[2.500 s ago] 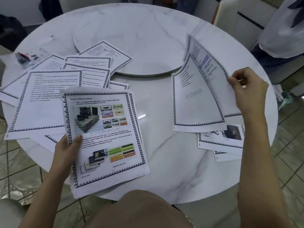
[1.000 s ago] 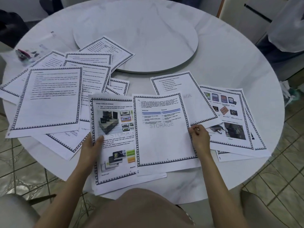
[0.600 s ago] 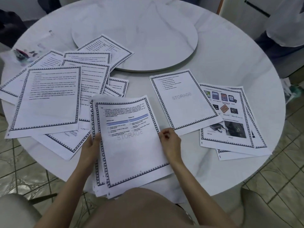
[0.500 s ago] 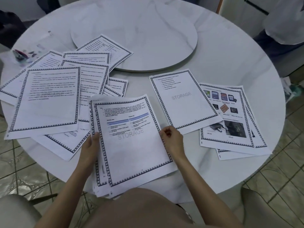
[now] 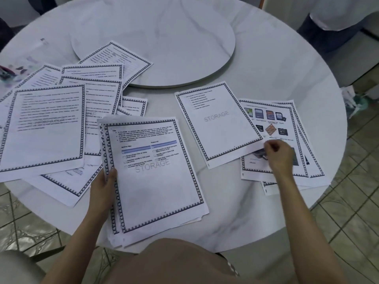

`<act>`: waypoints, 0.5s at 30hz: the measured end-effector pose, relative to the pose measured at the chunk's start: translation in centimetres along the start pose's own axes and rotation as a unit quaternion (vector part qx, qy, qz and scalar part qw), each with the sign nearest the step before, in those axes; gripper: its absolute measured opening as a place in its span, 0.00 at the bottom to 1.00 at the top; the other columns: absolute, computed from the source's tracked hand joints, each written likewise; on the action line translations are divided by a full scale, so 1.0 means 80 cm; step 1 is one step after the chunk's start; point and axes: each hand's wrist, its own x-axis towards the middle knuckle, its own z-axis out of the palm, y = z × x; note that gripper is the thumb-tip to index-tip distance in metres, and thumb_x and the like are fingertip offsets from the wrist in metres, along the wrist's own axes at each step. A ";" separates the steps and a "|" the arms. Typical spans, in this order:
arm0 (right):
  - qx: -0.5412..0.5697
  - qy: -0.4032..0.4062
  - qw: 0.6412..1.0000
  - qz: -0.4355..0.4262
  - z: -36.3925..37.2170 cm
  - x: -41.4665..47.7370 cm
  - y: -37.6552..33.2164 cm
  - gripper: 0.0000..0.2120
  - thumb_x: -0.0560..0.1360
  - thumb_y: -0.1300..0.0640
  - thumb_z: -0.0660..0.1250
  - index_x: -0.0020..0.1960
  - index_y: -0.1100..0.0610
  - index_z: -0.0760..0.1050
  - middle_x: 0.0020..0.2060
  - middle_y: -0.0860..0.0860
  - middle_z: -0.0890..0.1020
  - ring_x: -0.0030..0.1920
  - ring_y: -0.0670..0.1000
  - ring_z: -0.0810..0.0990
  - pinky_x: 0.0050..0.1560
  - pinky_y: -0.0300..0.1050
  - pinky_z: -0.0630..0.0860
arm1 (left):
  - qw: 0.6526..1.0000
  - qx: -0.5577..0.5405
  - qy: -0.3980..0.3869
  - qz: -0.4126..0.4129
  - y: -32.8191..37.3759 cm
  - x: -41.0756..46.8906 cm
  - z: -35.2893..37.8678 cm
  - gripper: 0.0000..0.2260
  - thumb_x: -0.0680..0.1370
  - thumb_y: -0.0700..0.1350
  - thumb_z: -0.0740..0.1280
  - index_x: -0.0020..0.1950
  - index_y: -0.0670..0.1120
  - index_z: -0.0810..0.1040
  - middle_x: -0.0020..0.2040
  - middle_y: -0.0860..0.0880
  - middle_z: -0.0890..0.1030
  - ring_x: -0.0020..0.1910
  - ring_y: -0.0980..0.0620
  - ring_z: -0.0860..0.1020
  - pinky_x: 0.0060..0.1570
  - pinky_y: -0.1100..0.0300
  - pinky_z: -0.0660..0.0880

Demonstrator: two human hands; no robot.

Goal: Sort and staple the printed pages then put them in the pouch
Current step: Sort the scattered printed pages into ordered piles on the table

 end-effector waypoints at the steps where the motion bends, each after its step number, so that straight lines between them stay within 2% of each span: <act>1: -0.014 0.023 1.000 0.014 -0.015 0.009 0.011 0.10 0.75 0.64 0.65 0.53 0.69 0.78 0.50 0.64 0.81 0.51 0.60 0.80 0.52 0.42 0.71 | 1.000 -0.004 0.001 -0.002 0.001 0.000 0.000 0.11 0.81 0.48 0.56 0.56 0.45 0.74 0.51 0.45 0.79 0.50 0.44 0.77 0.50 0.50 0.73; 4: -0.082 0.065 0.991 0.085 -0.047 0.034 0.052 0.18 0.74 0.59 0.67 0.58 0.71 0.74 0.56 0.68 0.77 0.58 0.64 0.75 0.58 0.49 0.70 | 1.000 -0.018 -0.008 -0.008 0.007 -0.004 0.001 0.12 0.81 0.50 0.57 0.56 0.45 0.74 0.51 0.44 0.79 0.49 0.44 0.78 0.50 0.49 0.74; 8: -0.180 0.009 0.964 0.197 -0.057 0.042 0.082 0.34 0.71 0.49 0.71 0.63 0.73 0.65 0.63 0.69 0.67 0.66 0.65 0.63 0.64 0.56 0.63 | 1.000 -0.003 -0.024 0.008 0.013 -0.009 0.005 0.15 0.79 0.46 0.61 0.63 0.42 0.73 0.53 0.45 0.77 0.49 0.46 0.76 0.50 0.52 0.72; 10: -0.175 0.013 0.963 0.203 -0.054 0.039 0.085 0.33 0.70 0.50 0.72 0.63 0.72 0.65 0.63 0.69 0.65 0.66 0.66 0.62 0.65 0.59 0.63 | 1.000 0.010 -0.022 0.012 0.011 -0.009 0.007 0.14 0.79 0.43 0.62 0.63 0.40 0.72 0.54 0.44 0.77 0.49 0.46 0.76 0.49 0.52 0.72; 13: -0.167 0.008 0.966 0.195 -0.052 0.041 0.084 0.30 0.70 0.53 0.72 0.61 0.72 0.68 0.61 0.70 0.69 0.64 0.66 0.66 0.64 0.54 0.62 | 1.000 0.017 -0.023 0.013 0.010 -0.009 0.010 0.14 0.79 0.43 0.62 0.63 0.40 0.72 0.55 0.43 0.78 0.51 0.44 0.77 0.51 0.49 0.74; 15: -0.153 0.010 0.970 0.186 -0.051 0.045 0.085 0.22 0.70 0.55 0.73 0.56 0.69 0.73 0.58 0.69 0.73 0.60 0.65 0.71 0.59 0.54 0.68 | 0.999 0.017 -0.025 0.014 0.012 -0.011 0.013 0.14 0.79 0.43 0.61 0.64 0.40 0.72 0.56 0.44 0.77 0.52 0.43 0.77 0.52 0.48 0.74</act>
